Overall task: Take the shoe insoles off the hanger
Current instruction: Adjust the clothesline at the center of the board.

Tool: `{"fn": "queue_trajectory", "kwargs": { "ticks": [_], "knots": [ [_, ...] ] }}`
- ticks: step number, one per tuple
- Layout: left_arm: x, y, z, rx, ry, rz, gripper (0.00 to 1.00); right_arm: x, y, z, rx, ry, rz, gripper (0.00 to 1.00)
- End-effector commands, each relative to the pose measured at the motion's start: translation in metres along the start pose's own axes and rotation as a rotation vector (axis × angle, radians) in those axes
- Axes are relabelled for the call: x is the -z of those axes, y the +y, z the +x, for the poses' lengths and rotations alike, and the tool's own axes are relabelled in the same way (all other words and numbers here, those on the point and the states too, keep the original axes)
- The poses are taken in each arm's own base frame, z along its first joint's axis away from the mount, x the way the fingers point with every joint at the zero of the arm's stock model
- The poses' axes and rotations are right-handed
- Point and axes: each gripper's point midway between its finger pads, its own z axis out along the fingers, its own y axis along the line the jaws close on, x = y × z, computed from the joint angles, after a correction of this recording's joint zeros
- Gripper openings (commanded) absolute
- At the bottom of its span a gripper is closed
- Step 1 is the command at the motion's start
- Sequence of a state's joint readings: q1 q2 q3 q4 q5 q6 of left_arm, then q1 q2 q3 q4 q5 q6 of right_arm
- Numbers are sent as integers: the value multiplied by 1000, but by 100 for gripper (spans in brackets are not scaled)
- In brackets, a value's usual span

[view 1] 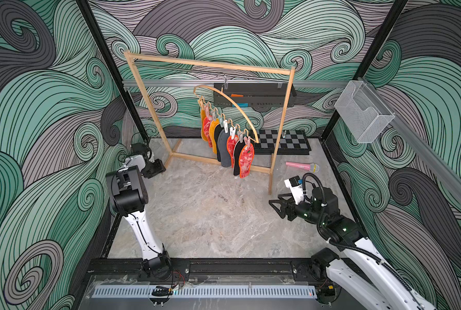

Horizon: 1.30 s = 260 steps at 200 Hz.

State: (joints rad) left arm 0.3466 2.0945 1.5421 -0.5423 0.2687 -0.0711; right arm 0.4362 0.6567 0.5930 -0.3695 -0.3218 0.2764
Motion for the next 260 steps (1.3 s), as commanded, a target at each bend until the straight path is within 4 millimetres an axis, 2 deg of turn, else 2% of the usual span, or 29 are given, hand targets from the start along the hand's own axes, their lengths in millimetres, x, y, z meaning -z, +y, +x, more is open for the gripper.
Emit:
{"fn": "queue_trajectory", "kwargs": {
  "ticks": [1, 43, 81, 104, 115, 126, 138, 173, 179, 205, 212, 233, 260],
  "knots": [
    [-2, -7, -10, -21, 23, 38, 56, 3, 8, -7, 1, -25, -35, 68],
    [-10, -12, -17, -26, 36, 53, 54, 2, 7, -6, -4, -20, -33, 68],
    [-20, -15, -10, -39, 87, 25, 47, 0, 6, -6, -7, -11, -32, 68],
    [-25, -20, -1, -82, 118, -12, 38, -1, 5, -4, -9, -6, -30, 68],
    [-27, -22, 4, -104, 137, -40, 36, -1, 7, -10, 1, -31, -36, 67],
    [-28, -23, 8, -123, 150, -54, 27, -1, 5, -10, -2, -29, -32, 67],
    [-27, -24, 12, -144, 160, -80, 26, -1, 5, -10, -4, -30, -34, 67],
    [-17, -27, 19, -188, 156, -113, 14, -1, 3, -9, -10, -31, -30, 67],
    [-15, -29, 21, -194, 157, -112, 10, -1, 3, -9, -11, -32, -30, 67],
    [-3, -33, 33, -211, 162, -114, 6, -1, -1, -12, -20, -43, -22, 67],
    [2, -34, 36, -218, 157, -116, 2, 0, -2, -13, -25, -46, -22, 67],
    [19, -38, 49, -220, 166, -114, 2, 1, -4, -15, -35, -56, -20, 67],
    [35, -39, 77, -208, 226, -108, 3, 3, -7, -19, -43, -73, -18, 67]
  ]
}}
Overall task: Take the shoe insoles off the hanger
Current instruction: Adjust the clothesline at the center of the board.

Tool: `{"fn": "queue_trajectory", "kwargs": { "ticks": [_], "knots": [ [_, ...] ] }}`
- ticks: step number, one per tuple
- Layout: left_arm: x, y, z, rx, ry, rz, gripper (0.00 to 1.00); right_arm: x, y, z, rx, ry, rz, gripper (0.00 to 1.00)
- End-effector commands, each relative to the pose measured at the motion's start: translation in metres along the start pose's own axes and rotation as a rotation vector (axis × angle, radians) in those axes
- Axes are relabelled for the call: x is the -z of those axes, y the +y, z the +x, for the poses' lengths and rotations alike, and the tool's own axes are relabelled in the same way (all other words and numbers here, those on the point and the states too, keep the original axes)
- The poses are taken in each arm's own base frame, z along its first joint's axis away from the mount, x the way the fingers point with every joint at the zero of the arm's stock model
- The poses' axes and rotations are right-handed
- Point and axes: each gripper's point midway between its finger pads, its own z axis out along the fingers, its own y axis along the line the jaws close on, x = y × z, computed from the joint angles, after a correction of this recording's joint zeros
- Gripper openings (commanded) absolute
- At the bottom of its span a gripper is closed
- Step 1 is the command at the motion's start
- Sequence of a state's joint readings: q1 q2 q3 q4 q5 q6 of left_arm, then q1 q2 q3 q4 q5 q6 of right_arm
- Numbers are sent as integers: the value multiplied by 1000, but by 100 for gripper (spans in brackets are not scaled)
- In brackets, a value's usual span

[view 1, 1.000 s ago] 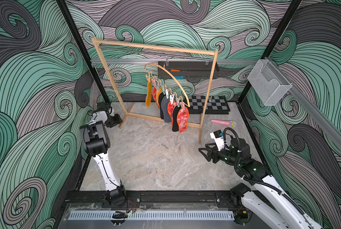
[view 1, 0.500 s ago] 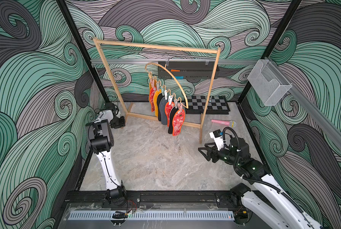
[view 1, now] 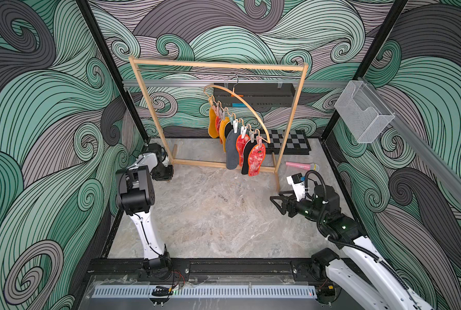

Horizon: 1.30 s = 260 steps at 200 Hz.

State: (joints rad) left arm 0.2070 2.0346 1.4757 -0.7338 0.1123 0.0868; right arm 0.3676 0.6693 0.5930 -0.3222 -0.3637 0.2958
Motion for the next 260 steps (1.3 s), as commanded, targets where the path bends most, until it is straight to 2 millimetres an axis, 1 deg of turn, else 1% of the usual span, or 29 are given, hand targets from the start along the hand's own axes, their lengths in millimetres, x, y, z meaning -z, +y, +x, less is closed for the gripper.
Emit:
{"fn": "queue_trajectory", "kwargs": {
  "ticks": [1, 36, 59, 71, 94, 112, 140, 163, 176, 188, 201, 203, 213, 215, 225, 232, 239, 245, 252, 256, 258, 260],
  "knots": [
    [29, -9, 15, 42, 9, 11, 3, 2, 2, -5, -8, -24, -24, 67],
    [38, -13, 49, 54, 74, -7, 5, 4, -1, -7, -24, -34, -21, 67],
    [48, -13, 62, 58, 55, -16, 5, 7, -6, -8, -39, -50, -5, 67],
    [49, -14, 67, 60, 42, -14, 6, 9, -7, -8, -38, -55, -1, 67],
    [45, -14, 77, 70, 58, -17, 7, 9, -8, -7, -40, -56, 1, 67],
    [42, -13, 79, 76, 61, -19, 18, 8, -8, -6, -42, -49, 3, 66],
    [47, -10, 77, 91, 35, -39, 25, 7, -10, -5, -46, -45, 6, 66],
    [56, -10, 76, 108, 18, -49, 33, 6, -10, -5, -47, -40, 7, 66],
    [68, -10, 74, 117, -12, -54, 37, 6, -10, -5, -48, -39, 7, 66],
    [83, -10, 72, 127, -57, -65, 42, 5, -11, -4, -49, -38, 8, 66],
    [106, -12, 68, 135, -127, -69, 44, 5, -11, -3, -49, -36, 10, 66],
    [109, -11, 69, 138, -134, -70, 46, 5, -12, -3, -50, -36, 11, 66],
    [129, -13, 69, 151, -200, -70, 48, 4, -12, -3, -52, -34, 12, 67],
    [137, -15, 69, 152, -227, -66, 48, 4, -12, -3, -52, -33, 11, 67],
    [159, -24, 71, 152, -308, -21, 49, 3, -12, -2, -56, -28, 10, 66],
    [171, -31, 72, 147, -364, 11, 52, 2, -12, -2, -57, -25, 8, 67],
    [183, -41, 76, 148, -419, 61, 52, 2, -12, -3, -56, -25, 6, 66],
    [195, -52, 78, 134, -467, 124, 53, 1, -12, -3, -58, -23, 4, 66],
    [201, -68, 83, 109, -504, 212, 53, 2, -10, -5, -57, -27, -1, 66],
    [208, -75, 86, 100, -540, 251, 53, 2, -10, -6, -56, -30, -4, 66],
    [207, -78, 88, 103, -541, 271, 53, 2, -9, -6, -55, -31, -6, 66],
    [211, -80, 89, 106, -564, 281, 53, 2, -8, -7, -53, -32, -11, 66]
  ]
}}
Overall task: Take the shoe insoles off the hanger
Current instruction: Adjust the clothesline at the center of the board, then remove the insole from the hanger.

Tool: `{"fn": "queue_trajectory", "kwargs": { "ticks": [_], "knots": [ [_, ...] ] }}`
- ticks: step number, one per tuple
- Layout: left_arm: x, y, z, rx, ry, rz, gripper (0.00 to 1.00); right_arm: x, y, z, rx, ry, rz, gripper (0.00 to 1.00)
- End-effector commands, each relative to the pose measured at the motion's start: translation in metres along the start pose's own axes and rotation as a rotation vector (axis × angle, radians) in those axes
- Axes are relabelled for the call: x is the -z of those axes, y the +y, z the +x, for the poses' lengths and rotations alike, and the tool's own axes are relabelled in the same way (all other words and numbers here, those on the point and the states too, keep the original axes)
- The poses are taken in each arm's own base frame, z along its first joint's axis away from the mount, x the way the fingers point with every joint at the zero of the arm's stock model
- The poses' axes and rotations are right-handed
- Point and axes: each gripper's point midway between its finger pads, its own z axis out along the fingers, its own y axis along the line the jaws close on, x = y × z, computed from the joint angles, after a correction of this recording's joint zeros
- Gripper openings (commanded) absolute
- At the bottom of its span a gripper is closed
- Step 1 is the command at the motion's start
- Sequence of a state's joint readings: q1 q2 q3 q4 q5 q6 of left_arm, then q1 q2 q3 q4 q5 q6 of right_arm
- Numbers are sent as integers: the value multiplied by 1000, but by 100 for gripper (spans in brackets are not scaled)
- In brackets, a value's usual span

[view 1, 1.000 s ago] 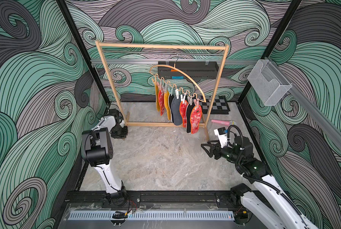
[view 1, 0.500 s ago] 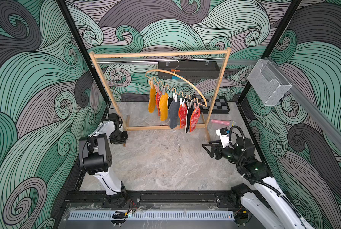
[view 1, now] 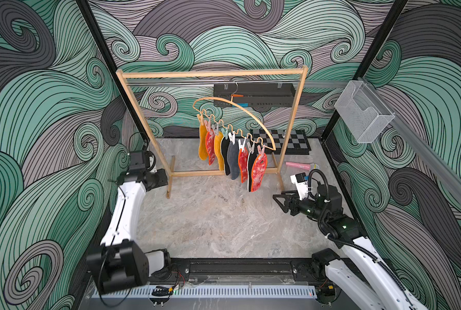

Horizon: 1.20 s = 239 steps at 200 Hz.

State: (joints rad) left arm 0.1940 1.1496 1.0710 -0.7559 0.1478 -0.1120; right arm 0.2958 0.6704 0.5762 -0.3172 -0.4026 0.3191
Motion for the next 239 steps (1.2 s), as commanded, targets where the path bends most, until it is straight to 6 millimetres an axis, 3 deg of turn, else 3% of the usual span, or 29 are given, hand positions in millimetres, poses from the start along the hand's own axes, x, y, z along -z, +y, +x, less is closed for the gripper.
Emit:
{"fn": "queue_trajectory", "kwargs": {
  "ticks": [1, 20, 54, 83, 109, 140, 159, 195, 239],
  "knots": [
    [24, -45, 8, 40, -96, 256, 53, 1, 7, -7, 6, -21, -35, 65],
    [49, -78, 19, 41, -205, 475, 57, 3, 18, -13, 35, -30, -63, 65],
    [71, -95, 43, 47, -259, 597, 61, 10, 38, -33, 109, -45, -66, 65],
    [99, -128, 49, -56, -258, 747, 61, 10, 43, -45, 130, -53, -69, 65],
    [127, -161, 46, -126, -272, 897, 61, 8, 34, -37, 131, -59, -36, 65],
    [151, -200, 29, -241, -346, 962, 64, 0, 13, -8, 103, -29, 9, 65],
    [151, -231, 24, -314, -332, 977, 64, -2, 7, 3, 81, -24, 15, 64],
    [140, -303, 30, -497, -300, 1028, 67, -7, 1, 16, 69, -27, 14, 65],
    [120, -360, 19, -555, -324, 1088, 67, -12, 1, 20, 57, -2, -3, 65]
  ]
}}
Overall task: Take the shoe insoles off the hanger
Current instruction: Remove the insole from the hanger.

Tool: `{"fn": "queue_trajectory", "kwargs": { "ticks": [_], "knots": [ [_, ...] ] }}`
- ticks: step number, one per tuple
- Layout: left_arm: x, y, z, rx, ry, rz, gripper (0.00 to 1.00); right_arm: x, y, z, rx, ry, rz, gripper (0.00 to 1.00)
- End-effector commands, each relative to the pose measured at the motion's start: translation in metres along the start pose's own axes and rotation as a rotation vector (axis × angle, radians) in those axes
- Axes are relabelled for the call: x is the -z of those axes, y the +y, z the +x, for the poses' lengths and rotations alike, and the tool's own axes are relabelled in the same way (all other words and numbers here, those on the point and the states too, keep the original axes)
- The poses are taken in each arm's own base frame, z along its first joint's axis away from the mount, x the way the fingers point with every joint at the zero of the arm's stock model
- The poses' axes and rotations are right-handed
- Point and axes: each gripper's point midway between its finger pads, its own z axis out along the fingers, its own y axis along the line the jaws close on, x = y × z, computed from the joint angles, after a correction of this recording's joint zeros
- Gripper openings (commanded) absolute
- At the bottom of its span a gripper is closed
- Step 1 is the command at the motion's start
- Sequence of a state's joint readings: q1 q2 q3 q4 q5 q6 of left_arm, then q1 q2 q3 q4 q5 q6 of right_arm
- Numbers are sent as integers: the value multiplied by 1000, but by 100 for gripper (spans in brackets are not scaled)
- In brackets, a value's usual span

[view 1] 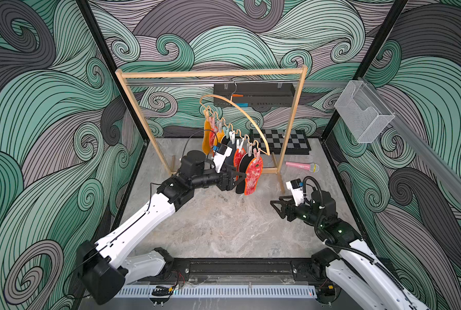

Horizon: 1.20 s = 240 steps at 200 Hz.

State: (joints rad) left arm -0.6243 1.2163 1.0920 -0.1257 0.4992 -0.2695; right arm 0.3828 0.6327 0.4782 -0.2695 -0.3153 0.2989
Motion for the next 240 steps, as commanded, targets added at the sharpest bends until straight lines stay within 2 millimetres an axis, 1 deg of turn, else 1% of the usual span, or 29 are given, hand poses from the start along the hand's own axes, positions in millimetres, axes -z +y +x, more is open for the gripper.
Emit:
{"fn": "queue_trajectory", "kwargs": {
  "ticks": [1, 10, 28, 35, 37, 39, 53, 78, 120, 140, 160, 186, 203, 219, 240],
  "knots": [
    [-16, -7, -38, -111, -97, 13, 67, -2, 5, -8, 4, -25, -22, 65],
    [-25, -6, -39, -128, -91, 25, 67, -2, 5, -8, 1, -23, -25, 65],
    [-44, 5, -38, -159, -73, 15, 67, -3, 5, -7, 0, -22, -28, 65],
    [-46, 4, -42, -175, -79, 17, 67, -3, 5, -7, -2, -22, -29, 65],
    [-53, 9, -37, -169, -62, 13, 67, -3, 5, -7, -1, -23, -29, 65],
    [-55, 11, -36, -168, -56, 13, 67, -3, 5, -6, -2, -22, -30, 65],
    [-62, 14, -38, -179, -53, 14, 67, -3, 6, -6, -4, -21, -33, 65],
    [-70, 21, -43, -216, -73, -13, 67, -3, 7, -6, -3, -22, -39, 65],
    [-81, 32, -39, -262, -49, -38, 67, -4, 7, -4, -9, -17, -43, 65],
    [-82, 34, -39, -275, -42, -47, 67, -5, 7, -4, -10, -16, -46, 65],
    [-77, 39, -38, -286, -38, -86, 67, -7, 13, -6, 5, -26, -84, 65],
    [-75, 49, -26, -313, 2, -131, 67, -7, 11, -9, 9, -25, -71, 65],
    [-80, 51, -12, -318, 32, -109, 67, -8, 12, -9, 9, -24, -74, 65],
    [-85, 47, 0, -298, 56, -54, 65, -7, 12, -8, 9, -24, -78, 65],
    [-92, 34, 14, -288, 52, 62, 63, -7, 12, -9, 9, -28, -76, 65]
  ]
}}
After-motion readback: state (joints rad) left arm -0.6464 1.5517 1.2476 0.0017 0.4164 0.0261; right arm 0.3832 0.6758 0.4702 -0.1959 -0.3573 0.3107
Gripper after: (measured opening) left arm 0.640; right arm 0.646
